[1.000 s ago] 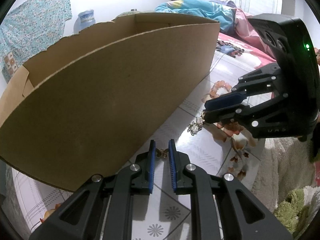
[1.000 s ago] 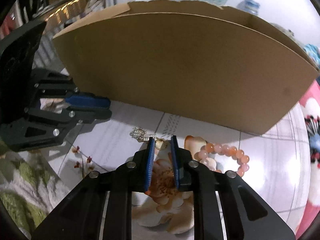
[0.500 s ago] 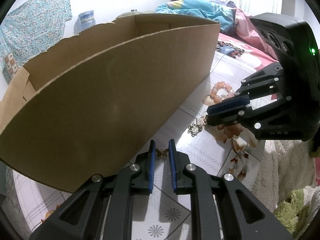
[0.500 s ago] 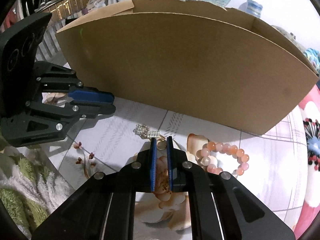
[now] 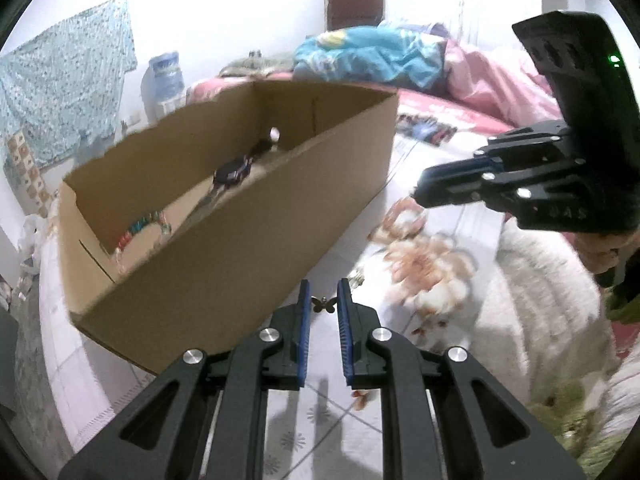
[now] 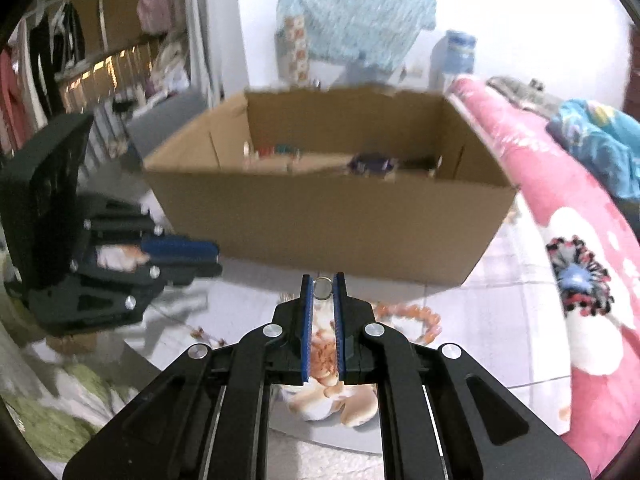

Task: Organize jewelry
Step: 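Carry the butterfly charm and gold ring into the box with both grippers, open them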

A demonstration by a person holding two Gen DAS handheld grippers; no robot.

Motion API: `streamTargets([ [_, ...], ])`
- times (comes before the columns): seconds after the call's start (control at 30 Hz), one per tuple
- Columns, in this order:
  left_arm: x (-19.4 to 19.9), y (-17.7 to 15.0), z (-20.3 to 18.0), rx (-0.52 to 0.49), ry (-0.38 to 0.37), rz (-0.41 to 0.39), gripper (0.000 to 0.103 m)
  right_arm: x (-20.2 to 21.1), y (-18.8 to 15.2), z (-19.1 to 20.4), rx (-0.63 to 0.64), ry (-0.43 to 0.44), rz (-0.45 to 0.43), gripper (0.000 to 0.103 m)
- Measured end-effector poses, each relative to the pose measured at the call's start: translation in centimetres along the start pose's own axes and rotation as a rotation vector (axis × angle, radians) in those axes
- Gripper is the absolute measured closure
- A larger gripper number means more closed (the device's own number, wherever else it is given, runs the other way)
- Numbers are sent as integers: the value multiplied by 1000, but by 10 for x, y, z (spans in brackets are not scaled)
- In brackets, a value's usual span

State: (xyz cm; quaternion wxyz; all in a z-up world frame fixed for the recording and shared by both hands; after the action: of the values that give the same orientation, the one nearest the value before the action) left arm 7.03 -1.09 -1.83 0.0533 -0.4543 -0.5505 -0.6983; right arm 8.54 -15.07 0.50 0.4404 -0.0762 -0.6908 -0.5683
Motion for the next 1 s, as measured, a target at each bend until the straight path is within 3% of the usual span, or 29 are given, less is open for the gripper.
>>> streamTargets([
  [0.2,43,37,-7,9,-63,-119,91,23,25,-16,-69,8,-159,95],
  [0.37,45,74,1,-6,-2,-164,91,12,58,-27,-105,34,-211,99],
  [0.5,11,95,22,17,73,-98,91,-18,70,-38,-145,33,-172,99],
  [0.67,-29,107,53,110,113,-7,91,-46,81,-48,-155,-3,-142,100],
  [0.87,-49,109,71,165,168,58,90,-39,81,-50,-181,0,-185,96],
  [1.0,-51,107,73,180,203,67,53,-31,78,-57,-209,5,-201,82],
])
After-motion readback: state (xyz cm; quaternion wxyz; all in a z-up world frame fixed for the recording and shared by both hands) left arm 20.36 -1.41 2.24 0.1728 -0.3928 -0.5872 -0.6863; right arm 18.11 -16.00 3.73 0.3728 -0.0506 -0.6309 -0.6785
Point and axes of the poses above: each gripper's, at about its wrist camera, not at the fingertips, and x roughly against the way its jaws point, z to its left, y to its top, the point moved 5 cm from there along -x, roughly the way its jaws point, and after that the axes turned 3 degrees about x, right-handed, at the moved point
